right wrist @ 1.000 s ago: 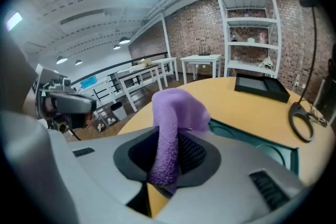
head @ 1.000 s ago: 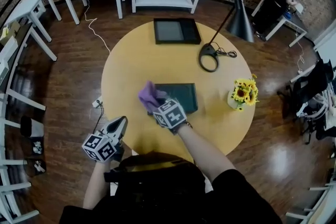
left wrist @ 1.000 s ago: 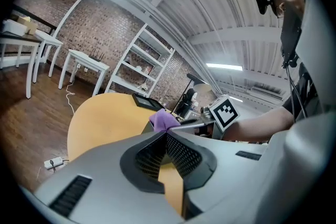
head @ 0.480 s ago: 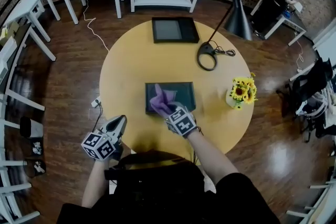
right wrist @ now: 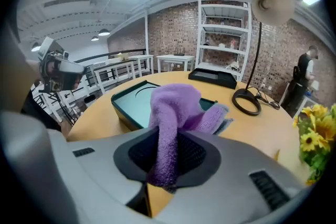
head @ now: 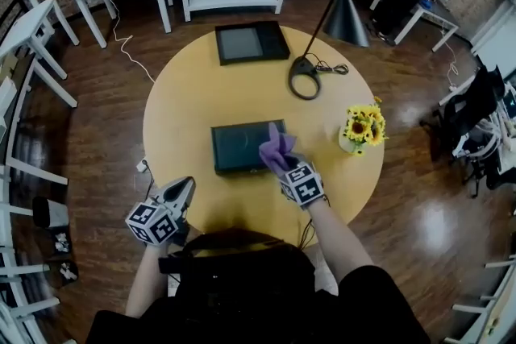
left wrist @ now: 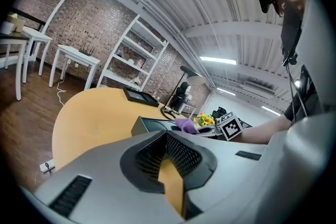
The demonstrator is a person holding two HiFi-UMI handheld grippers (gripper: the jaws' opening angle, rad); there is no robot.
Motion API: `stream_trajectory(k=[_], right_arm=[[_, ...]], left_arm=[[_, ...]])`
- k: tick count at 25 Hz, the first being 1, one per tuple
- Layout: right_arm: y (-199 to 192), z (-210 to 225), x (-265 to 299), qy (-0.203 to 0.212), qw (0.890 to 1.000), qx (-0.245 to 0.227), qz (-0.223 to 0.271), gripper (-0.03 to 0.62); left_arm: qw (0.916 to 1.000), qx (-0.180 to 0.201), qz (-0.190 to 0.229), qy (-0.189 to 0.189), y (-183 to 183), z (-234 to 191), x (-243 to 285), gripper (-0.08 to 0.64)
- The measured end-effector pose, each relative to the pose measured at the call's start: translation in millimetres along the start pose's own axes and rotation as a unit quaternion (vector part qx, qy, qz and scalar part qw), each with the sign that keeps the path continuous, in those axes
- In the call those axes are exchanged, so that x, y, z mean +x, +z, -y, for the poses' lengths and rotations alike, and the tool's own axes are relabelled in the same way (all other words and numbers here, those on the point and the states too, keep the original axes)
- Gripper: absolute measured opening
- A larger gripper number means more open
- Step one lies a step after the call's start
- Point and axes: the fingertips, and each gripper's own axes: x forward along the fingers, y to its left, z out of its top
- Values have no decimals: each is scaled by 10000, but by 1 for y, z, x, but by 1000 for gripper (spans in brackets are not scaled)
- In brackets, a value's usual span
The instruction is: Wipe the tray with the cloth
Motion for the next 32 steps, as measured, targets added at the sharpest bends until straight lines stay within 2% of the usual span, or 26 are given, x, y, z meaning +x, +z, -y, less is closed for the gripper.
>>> stream_trajectory(k=[6, 10, 11, 13, 14, 16, 18, 20, 22, 24, 25, 27, 29, 32], right_arm=[[-3, 2, -3, -89, 9998, 148, -20, 86], [10, 1, -14, 150, 9994, 271, 182, 86], [17, 4, -19, 162, 9990, 268, 324, 86], [34, 17, -30, 89, 9973, 290, 670, 86], [43, 28, -34, 14, 9959, 334, 839, 86], [55, 56, -37, -120, 9923, 596, 1076, 86], [59, 86, -31, -125, 9855, 1229, 1161, 86], [59, 110, -18, 49, 9681, 2204, 1193, 86], [60, 124, -4, 351, 9365, 3241, 1290, 86], [57, 133, 14, 629, 9032, 4032, 1332, 86], [54, 134, 23, 756, 8912, 4282, 1293, 87], [50, 133, 37, 964, 8755, 4578, 1211, 87], [45, 134, 43, 1163, 8579, 4849, 1240, 86], [26, 135, 49, 1426, 8251, 5349, 1133, 86]], left_arm=[[9999, 89, -77, -35, 0, 3, 8, -6], [9976, 472, -404, 315, -8, -11, 23, -3], [9963, 543, -527, 395, -11, -16, 31, 26], [9940, 582, -788, 492, -17, -23, 52, 141], [9931, 564, -880, 536, -18, -26, 64, 175], [9921, 460, -978, 643, -18, -35, 89, 184], [9910, 193, -1091, 749, -23, -47, 113, 184], [9881, -163, -1270, 850, -31, -59, 132, 184], [9833, -364, -1491, 974, -41, -67, 143, 184], [9807, -306, -1621, 1053, -47, -68, 146, 182], [9802, -245, -1650, 1069, -48, -67, 147, 170], [9805, -240, -1624, 1079, -49, -67, 146, 164], [9813, -368, -1552, 1078, -50, -68, 146, 164], [9821, -503, -1501, 1017, -52, -70, 145, 167]])
